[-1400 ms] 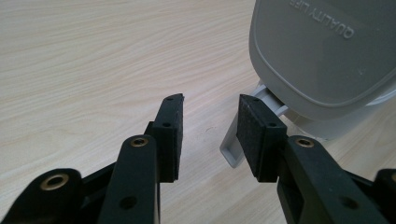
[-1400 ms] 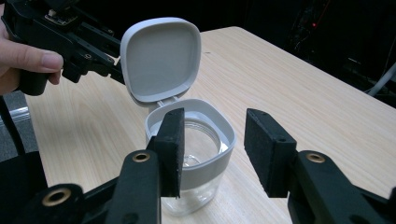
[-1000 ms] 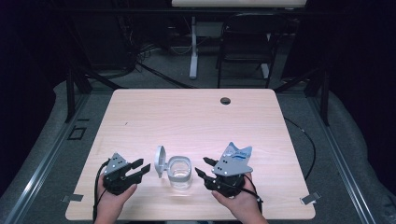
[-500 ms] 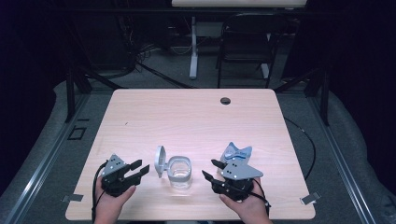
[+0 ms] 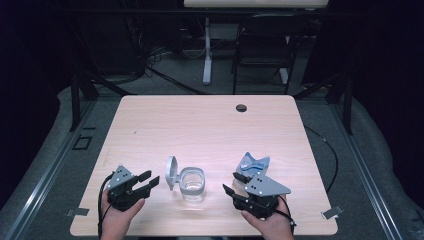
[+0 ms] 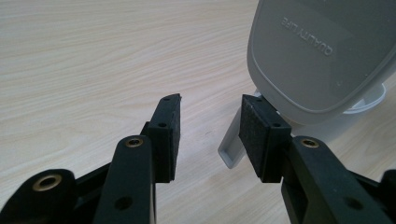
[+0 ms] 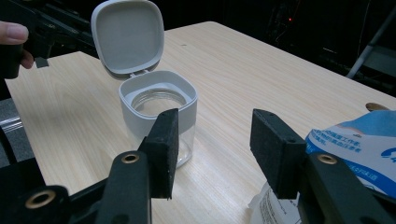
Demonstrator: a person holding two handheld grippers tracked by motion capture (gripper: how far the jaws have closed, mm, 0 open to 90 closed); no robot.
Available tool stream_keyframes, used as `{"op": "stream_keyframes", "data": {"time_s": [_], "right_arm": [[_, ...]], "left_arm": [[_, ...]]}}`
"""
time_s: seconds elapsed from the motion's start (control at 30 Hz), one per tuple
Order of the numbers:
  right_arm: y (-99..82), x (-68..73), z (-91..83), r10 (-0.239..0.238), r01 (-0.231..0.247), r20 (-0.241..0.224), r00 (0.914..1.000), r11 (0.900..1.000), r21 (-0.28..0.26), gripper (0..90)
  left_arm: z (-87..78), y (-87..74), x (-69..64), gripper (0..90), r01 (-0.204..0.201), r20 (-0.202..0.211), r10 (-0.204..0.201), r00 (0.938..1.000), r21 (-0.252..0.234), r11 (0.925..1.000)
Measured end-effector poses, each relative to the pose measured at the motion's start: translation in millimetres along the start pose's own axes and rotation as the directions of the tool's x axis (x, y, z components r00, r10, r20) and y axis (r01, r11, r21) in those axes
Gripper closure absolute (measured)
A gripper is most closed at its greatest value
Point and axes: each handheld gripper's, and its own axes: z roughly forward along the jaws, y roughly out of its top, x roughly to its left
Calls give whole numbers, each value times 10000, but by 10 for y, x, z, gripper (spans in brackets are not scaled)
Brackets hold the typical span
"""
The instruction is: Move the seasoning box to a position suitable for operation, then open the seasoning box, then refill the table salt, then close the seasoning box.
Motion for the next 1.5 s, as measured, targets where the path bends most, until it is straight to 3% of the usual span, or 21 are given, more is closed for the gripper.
{"op": "stream_keyframes", "data": {"time_s": [0.27,1.5], "right_arm": [[-32,-2,-41,1,-1,104,9999,10000,34,495],[-361,-341,-288,671,-697,982,9929,9973,237,482]], "left_arm": [[8,-29,1,583,96,-15,-96,10000,-54,9999],[18,-42,113,563,227,-206,-227,9995,-2,9997]]}}
